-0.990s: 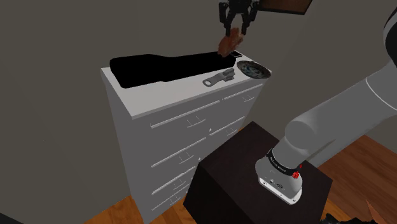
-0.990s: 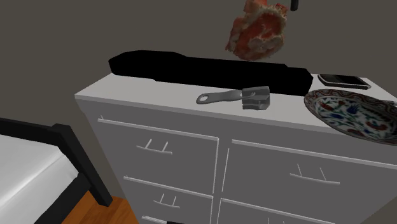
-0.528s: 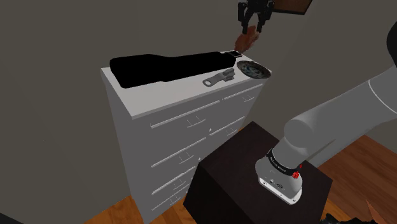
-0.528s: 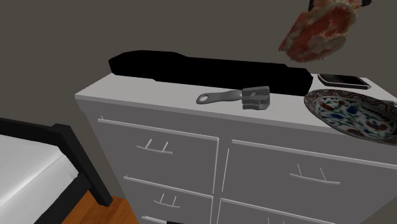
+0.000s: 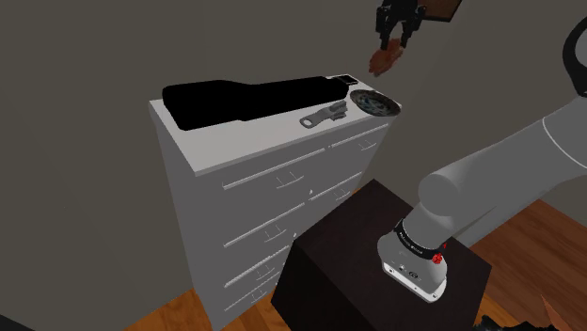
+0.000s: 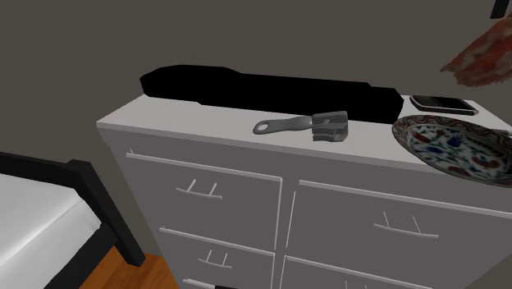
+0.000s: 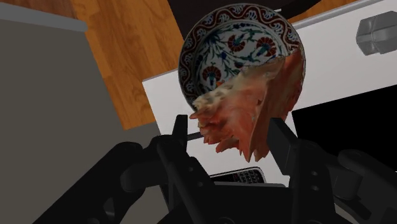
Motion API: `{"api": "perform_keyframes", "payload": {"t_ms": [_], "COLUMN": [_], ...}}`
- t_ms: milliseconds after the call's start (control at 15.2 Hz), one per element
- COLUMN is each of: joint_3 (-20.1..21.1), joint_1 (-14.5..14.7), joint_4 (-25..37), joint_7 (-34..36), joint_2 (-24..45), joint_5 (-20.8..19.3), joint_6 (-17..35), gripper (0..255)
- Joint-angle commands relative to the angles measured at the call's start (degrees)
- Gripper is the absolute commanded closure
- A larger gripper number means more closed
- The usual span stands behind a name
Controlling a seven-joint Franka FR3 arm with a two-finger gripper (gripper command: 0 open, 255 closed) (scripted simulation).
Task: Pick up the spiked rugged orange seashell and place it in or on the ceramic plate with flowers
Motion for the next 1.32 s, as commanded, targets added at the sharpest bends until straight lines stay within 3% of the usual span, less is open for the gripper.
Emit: {"api": "perform_keyframes", "payload": {"t_ms": [0,1056,1254], "joint_3": [-0.7,-1.0,-1.0], "joint_1": [-0.4,-0.1,-0.1], "joint_4": [-0.1,-16.5,-16.5], "joint_7": [-1.1,0.4,0.4], "joint_2": [0.1,-3.4,-3.4], "joint_5": [-0.4,0.1,0.1], "joint_6": [0.5,13.2,13.2], "gripper": [255,255,255]}}
